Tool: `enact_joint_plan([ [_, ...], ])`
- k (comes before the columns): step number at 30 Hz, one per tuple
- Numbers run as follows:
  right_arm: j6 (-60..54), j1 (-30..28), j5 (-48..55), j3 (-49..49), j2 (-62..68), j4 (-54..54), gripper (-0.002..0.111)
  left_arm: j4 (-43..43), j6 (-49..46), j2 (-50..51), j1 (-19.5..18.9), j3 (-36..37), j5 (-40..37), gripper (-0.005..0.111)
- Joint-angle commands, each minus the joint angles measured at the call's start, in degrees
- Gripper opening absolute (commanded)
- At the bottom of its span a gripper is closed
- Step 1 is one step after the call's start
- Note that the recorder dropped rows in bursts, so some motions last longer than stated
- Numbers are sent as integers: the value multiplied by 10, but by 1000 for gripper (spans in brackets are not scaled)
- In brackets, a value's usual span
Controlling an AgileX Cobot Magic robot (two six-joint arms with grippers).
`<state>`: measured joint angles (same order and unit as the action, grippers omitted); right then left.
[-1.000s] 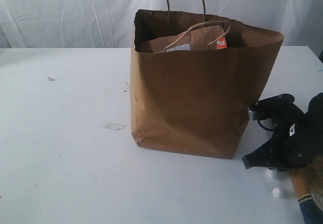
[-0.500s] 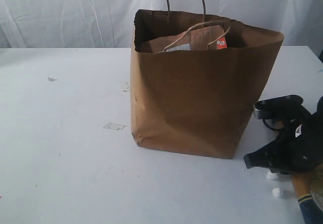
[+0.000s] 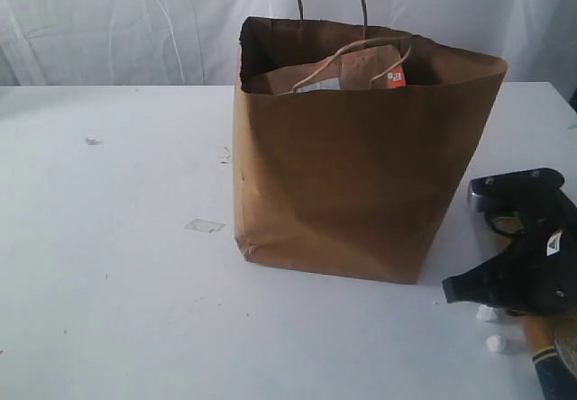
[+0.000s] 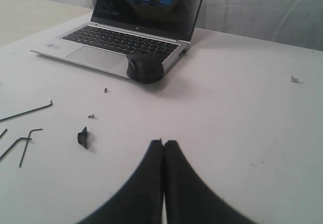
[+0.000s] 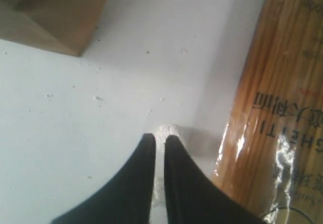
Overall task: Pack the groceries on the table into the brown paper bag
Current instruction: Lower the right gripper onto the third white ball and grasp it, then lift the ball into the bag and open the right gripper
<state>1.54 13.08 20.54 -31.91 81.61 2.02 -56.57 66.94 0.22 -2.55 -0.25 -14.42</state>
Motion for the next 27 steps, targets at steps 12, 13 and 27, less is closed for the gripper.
enact_joint_plan([
  [12, 1, 0, -69, 4, 101, 1, 40, -9, 1, -2, 4, 2, -1, 0],
  [13, 1, 0, -69, 4, 101, 1, 39, -9, 1, -2, 4, 2, -1, 0],
  [27, 2, 75, -36, 26, -48, 16, 0, -9, 1, -2, 4, 2, -1, 0],
])
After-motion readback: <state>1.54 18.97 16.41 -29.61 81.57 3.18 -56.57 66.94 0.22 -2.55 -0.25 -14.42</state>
